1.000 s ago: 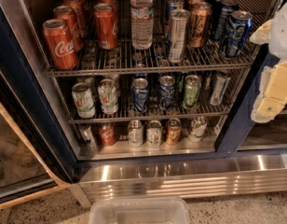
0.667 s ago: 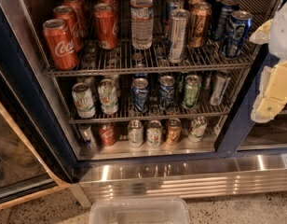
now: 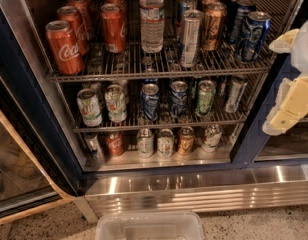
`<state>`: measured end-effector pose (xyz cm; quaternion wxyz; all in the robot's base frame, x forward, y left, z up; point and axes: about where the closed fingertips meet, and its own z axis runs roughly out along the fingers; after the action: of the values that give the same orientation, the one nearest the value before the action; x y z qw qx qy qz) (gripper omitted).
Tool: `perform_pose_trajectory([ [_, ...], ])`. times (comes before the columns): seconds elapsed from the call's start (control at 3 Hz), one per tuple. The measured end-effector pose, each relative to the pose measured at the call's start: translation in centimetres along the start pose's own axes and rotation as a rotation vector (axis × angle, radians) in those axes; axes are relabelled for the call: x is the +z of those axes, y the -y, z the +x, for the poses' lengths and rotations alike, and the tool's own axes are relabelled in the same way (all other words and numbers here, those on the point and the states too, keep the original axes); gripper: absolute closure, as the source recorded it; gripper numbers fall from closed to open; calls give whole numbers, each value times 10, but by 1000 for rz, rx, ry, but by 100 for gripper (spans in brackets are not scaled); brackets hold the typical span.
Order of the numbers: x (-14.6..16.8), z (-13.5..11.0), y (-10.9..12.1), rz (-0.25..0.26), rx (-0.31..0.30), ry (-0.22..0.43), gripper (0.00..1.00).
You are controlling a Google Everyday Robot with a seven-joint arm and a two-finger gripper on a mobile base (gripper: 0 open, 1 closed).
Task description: Pick pepsi can from top shelf of fridge
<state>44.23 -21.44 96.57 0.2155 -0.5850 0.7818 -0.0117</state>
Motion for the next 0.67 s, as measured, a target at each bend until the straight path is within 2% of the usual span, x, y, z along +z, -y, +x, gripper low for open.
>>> perform_pose_trajectory([
  [0.33, 13, -13, 15, 23, 30, 180, 0],
  [0.67, 9, -23, 13, 20, 34, 214, 0],
])
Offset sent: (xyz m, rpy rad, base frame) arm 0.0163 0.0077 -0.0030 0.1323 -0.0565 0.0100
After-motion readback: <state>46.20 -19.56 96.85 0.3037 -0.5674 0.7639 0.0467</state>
